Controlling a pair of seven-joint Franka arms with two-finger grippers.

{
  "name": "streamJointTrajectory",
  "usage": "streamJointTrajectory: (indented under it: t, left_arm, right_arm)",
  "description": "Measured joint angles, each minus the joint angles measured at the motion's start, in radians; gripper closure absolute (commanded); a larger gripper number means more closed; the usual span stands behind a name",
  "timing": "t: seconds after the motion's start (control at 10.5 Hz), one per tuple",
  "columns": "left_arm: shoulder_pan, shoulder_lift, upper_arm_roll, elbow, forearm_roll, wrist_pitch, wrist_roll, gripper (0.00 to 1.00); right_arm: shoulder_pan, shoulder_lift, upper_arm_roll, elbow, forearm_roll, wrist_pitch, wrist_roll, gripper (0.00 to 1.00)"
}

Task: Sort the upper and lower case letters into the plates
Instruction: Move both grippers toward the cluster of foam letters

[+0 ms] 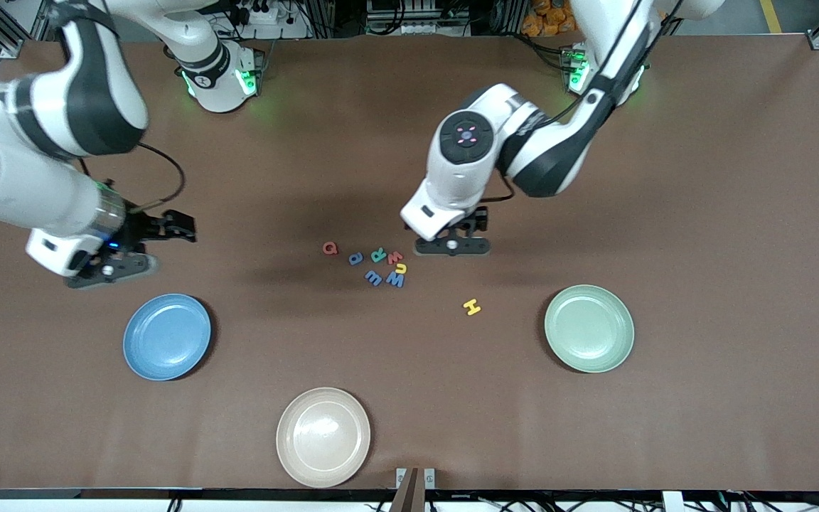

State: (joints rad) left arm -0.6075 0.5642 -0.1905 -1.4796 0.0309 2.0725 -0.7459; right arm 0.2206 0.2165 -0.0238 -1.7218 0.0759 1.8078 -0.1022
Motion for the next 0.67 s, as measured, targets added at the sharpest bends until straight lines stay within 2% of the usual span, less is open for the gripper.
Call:
streamJointTrajectory:
  t: [0.29, 0.67]
  left_arm:
    - [-0.093, 0.111, 0.005, 0.039, 0.045, 0.172, 0.064, 0.0]
    - [-0.135, 0.192, 0.01, 0.045, 0.117, 0.292, 0.304, 0.0]
  right_arm:
    - [0.076, 0.097, 0.001, -0.003, 0.0, 0.122, 0.003, 0.0]
    - [0.037, 0.219, -0.013, -0.003, 0.0, 0.212, 0.003, 0.0]
